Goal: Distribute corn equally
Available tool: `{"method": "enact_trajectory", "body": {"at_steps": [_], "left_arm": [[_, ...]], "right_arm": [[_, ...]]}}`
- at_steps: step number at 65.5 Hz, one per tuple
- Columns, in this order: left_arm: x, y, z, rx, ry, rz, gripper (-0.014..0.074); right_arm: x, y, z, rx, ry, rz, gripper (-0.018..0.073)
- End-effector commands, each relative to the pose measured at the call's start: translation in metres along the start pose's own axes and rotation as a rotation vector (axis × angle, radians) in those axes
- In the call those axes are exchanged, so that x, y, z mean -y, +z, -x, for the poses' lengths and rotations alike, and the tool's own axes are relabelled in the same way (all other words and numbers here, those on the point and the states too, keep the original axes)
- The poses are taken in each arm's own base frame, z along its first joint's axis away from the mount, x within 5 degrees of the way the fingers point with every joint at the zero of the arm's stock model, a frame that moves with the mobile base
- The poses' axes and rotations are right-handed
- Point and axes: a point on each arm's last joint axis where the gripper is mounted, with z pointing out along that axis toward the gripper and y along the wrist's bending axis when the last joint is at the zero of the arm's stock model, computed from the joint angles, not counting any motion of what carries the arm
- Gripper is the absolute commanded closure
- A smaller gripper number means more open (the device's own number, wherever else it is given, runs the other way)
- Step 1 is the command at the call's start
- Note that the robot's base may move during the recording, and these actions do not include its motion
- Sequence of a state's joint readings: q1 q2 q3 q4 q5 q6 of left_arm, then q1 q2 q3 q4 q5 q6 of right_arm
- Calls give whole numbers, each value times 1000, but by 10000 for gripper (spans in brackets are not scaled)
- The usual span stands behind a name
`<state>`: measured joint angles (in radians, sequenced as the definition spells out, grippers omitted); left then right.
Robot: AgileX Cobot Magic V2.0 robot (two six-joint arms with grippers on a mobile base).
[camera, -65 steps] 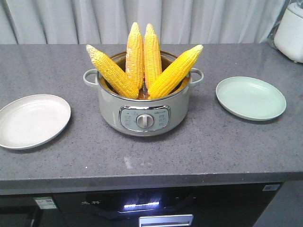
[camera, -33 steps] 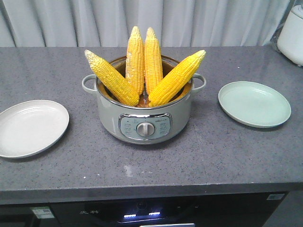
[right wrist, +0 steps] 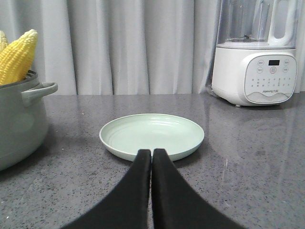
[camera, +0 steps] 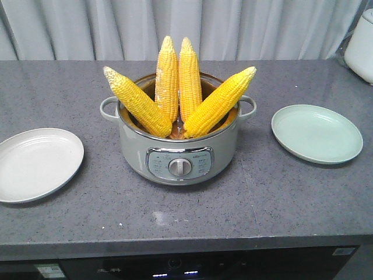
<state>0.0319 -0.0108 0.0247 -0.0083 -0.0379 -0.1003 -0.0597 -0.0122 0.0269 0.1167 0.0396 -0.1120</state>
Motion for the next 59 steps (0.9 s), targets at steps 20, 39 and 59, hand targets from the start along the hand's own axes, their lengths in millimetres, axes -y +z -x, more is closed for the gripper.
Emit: {"method": "enact_trajectory", "body": {"at_steps": [20,39,59], "left_arm": [[2,-2,14,108,-13,-16,603],[2,-2,14,108,-13,-16,603],[2,-2,14,108,-13,-16,603]], "right_arm": [[1,-1,4,72,-12,-14,562],[1,-1,4,72,-12,-14,562],[1,-1,4,72,-12,-14,562]]}}
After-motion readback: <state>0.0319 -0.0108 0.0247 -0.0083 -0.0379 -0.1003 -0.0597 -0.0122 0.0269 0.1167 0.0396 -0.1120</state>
